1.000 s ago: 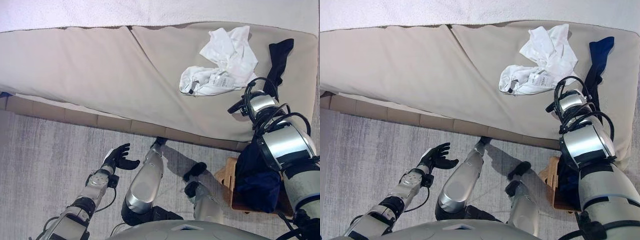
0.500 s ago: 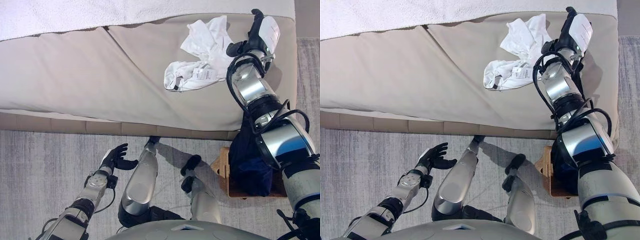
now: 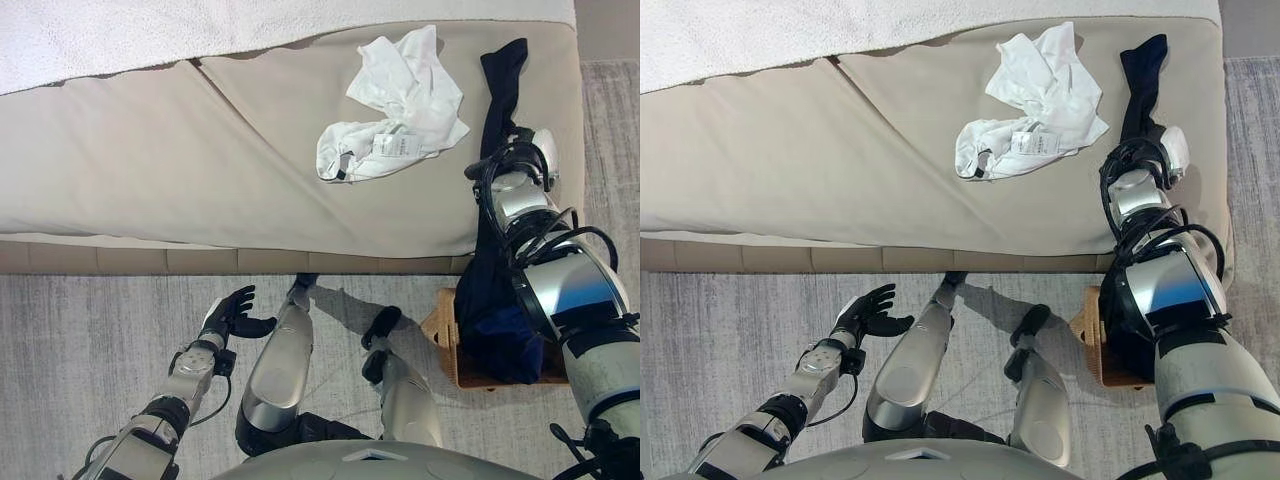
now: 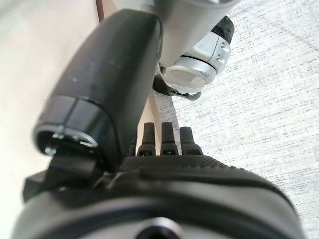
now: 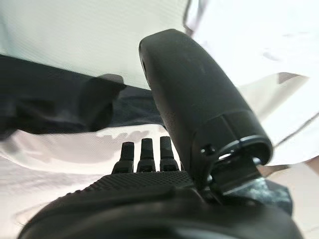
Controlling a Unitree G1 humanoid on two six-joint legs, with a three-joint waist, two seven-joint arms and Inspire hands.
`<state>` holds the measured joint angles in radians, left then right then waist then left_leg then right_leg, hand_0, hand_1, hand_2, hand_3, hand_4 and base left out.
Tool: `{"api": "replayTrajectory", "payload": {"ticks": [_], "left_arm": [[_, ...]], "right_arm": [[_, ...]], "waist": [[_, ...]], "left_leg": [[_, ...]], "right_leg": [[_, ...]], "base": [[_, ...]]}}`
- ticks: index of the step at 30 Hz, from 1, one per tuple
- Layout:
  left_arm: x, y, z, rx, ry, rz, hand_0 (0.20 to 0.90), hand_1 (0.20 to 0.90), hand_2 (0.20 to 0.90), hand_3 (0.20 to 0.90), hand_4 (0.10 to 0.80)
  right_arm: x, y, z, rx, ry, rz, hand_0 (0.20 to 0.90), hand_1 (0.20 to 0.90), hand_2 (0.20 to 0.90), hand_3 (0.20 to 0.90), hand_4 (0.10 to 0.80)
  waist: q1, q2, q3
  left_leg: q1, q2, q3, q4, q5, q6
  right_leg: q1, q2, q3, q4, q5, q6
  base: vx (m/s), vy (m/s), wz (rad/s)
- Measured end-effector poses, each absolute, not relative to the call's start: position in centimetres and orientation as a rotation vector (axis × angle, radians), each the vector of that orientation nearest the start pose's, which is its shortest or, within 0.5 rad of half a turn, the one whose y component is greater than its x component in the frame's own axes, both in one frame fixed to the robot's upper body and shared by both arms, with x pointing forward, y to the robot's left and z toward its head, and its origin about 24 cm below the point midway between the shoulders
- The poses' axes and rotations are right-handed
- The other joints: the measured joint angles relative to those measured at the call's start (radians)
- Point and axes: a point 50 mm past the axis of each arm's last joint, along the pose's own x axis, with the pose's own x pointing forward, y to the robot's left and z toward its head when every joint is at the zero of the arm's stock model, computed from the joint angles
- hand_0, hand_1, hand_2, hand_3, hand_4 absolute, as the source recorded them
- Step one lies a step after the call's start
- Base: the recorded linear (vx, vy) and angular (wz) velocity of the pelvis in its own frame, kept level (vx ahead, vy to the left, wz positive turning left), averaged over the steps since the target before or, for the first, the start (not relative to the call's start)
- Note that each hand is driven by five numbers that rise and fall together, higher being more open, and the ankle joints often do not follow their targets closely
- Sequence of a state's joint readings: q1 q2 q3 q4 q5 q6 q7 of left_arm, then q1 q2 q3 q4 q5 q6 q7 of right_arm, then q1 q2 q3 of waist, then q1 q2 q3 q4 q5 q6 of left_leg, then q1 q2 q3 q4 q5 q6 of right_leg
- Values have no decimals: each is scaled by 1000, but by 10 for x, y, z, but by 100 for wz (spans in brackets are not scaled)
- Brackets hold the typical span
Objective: Pick up the clothes from the bed and place them into the basket
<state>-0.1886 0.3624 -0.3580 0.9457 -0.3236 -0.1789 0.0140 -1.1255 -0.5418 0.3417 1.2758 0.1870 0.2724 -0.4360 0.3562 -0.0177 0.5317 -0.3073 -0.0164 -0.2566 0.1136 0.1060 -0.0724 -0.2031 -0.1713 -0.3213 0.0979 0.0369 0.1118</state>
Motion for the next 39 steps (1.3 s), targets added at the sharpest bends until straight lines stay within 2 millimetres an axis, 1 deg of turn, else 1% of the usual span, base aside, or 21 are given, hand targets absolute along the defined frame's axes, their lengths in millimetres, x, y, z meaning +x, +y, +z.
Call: {"api": "replayTrajectory", "payload": {"ticks": [7, 9, 10, 11, 12, 13, 14, 18, 23, 25, 27, 28, 29, 30, 32, 33, 35, 36, 37, 38, 39], "left_arm": [[224, 218, -90, 213, 606, -42, 900, 900, 900, 900, 800], [223, 215, -91, 205, 606, -46, 900, 900, 900, 900, 800], [222, 213, -92, 200, 609, -48, 900, 900, 900, 900, 800], [221, 213, -93, 196, 609, -46, 900, 900, 900, 900, 800], [221, 214, -93, 199, 612, -46, 900, 900, 900, 900, 800], [221, 214, -93, 200, 610, -46, 900, 900, 900, 900, 800], [222, 214, -92, 201, 609, -48, 900, 900, 900, 900, 800], [227, 213, -88, 207, 591, -54, 900, 900, 900, 900, 800], [236, 210, -81, 222, 555, -75, 900, 900, 900, 900, 800], [236, 211, -80, 233, 553, -83, 900, 900, 900, 900, 800], [236, 213, -79, 244, 551, -82, 900, 900, 900, 900, 800], [236, 213, -80, 247, 556, -79, 900, 900, 900, 900, 800], [235, 214, -80, 247, 561, -77, 900, 900, 900, 900, 800], [234, 214, -81, 250, 571, -71, 900, 900, 900, 900, 800], [234, 215, -82, 249, 573, -68, 900, 900, 900, 900, 800], [234, 215, -82, 249, 574, -67, 900, 900, 900, 900, 800], [235, 215, -81, 248, 572, -66, 900, 900, 900, 900, 800], [235, 215, -81, 248, 571, -66, 900, 900, 900, 900, 800], [235, 215, -81, 248, 571, -66, 900, 900, 900, 900, 800], [235, 215, -81, 249, 573, -63, 900, 900, 900, 900, 800], [235, 215, -82, 249, 573, -62, 900, 900, 900, 900, 800]], "right_arm": [[389, -289, 151, -532, 413, -710, 900, 900, 900, 900, 800], [385, -292, 139, -525, 507, -674, 900, 900, 900, 900, 800], [382, -294, 133, -528, 553, -650, 747, 747, 747, 722, 622], [381, -294, 130, -526, 574, -636, 568, 568, 568, 513, 413], [381, -294, 129, -531, 594, -619, 418, 418, 418, 337, 237], [380, -299, 133, -558, 604, -611, 300, 300, 300, 200, 100], [379, -301, 134, -568, 608, -608, 300, 300, 300, 200, 100], [379, -311, 144, -574, 593, -567, 300, 300, 300, 200, 100], [392, -294, 158, -597, 472, -490, 300, 300, 300, 200, 100], [399, -281, 166, -599, 394, -463, 300, 300, 300, 200, 100], [405, -266, 178, -608, 252, -485, 300, 300, 300, 200, 100], [406, -259, 183, -621, 172, -506, 328, 328, 328, 233, 133], [407, -254, 189, -625, 113, -519, 578, 578, 578, 524, 424], [407, -245, 200, -637, 12, -551, 451, 451, 451, 376, 276], [406, -237, 211, -632, -81, -585, 396, 396, 396, 313, 213], [405, -234, 217, -633, -132, -602, 420, 420, 420, 340, 240], [403, -235, 219, -627, -169, -636, 505, 505, 505, 439, 339], [402, -238, 217, -614, -166, -653, 484, 484, 484, 414, 314], [401, -241, 214, -606, -160, -661, 448, 448, 448, 373, 273], [399, -246, 206, -604, -140, -675, 300, 300, 300, 200, 100], [397, -250, 199, -597, -122, -683, 300, 300, 300, 200, 100]], "waist": [[23, 15, 4], [33, 30, 6], [31, 38, 6], [31, 39, 7], [36, 39, 7], [44, 39, 7], [49, 39, 7], [47, 37, 6], [32, 36, 6], [21, 36, 6], [7, 30, 9], [1, 28, 11], [-6, 28, 11], [-29, 28, 11], [-54, 28, 11], [-66, 28, 11], [-94, 28, 11], [-103, 28, 11], [-107, 28, 11], [-114, 28, 11], [-115, 28, 11]], "left_leg": [[-63, -10, -25, -1, -1, -18], [-82, -17, -40, -2, 16, -22], [-86, -22, -45, -2, 19, -25], [-84, -19, -50, -5, 1, -33], [-84, -19, -51, -6, 6, -30], [-84, -19, -51, -6, 11, -23], [-84, -23, -51, -6, 19, -24], [-80, -10, -59, -1, 16, -35], [-76, 5, -37, 0, 16, -35], [-67, 7, -21, 0, 16, -35], [-54, 12, 7, 2, 8, -23], [-47, 13, 20, 5, 4, -17], [-43, 13, 27, 7, 4, -16], [-33, 12, 41, 7, 2, -14], [-26, 12, 58, 9, -5, -2], [-23, 11, 63, 10, -7, 0], [-17, 10, 73, 11, -8, 2], [-18, 10, 74, 11, -8, 2], [-18, 10, 74, 11, -8, 2], [-17, 11, 75, 11, -8, 3], [-17, 12, 79, 11, -9, 3]], "right_leg": [[-60, -12, -25, 28, -6, 0], [-80, -21, -31, 45, -9, 0], [-90, -30, -42, 71, -28, -4], [-91, -40, -49, 84, -43, -2], [-95, -37, -46, 89, -43, -3], [-94, -35, -47, 89, -43, -2], [-95, -33, -47, 89, -42, -3], [-82, -18, -47, 75, -45, 0], [-86, 1, -19, 56, -30, -21], [-84, 3, -3, 53, -22, -29], [-83, 7, 26, 45, -8, -31], [-80, 9, 41, 38, 1, -32], [-78, 9, 47, 37, 5, -32], [-73, 8, 62, 32, 9, -29], [-68, 7, 73, 25, 12, -33], [-68, 7, 87, 25, 12, -34], [-68, 7, 99, 25, 12, -34], [-69, 7, 100, 24, 12, -34], [-69, 7, 101, 24, 12, -34], [-70, 8, 102, 25, 12, -34], [-72, 9, 106, 24, 14, -36]], "base": [[8, 14, 12], [54, -63, 20], [102, -120, 26], [105, -158, 21], [38, -125, 9], [-44, -68, 2], [-38, -57, 1], [-10, -48, -2], [-15, 15, -17], [-23, 53, -23], [-40, 114, -38], [-35, 114, -35], [-40, 136, -33], [-48, 133, -21], [-33, 81, -21], [-35, 49, -22], [-46, 28, -16], [-36, 6, -6], [-33, 3, -2], [-21, 3, -5], [-23, 7, -6]]}}
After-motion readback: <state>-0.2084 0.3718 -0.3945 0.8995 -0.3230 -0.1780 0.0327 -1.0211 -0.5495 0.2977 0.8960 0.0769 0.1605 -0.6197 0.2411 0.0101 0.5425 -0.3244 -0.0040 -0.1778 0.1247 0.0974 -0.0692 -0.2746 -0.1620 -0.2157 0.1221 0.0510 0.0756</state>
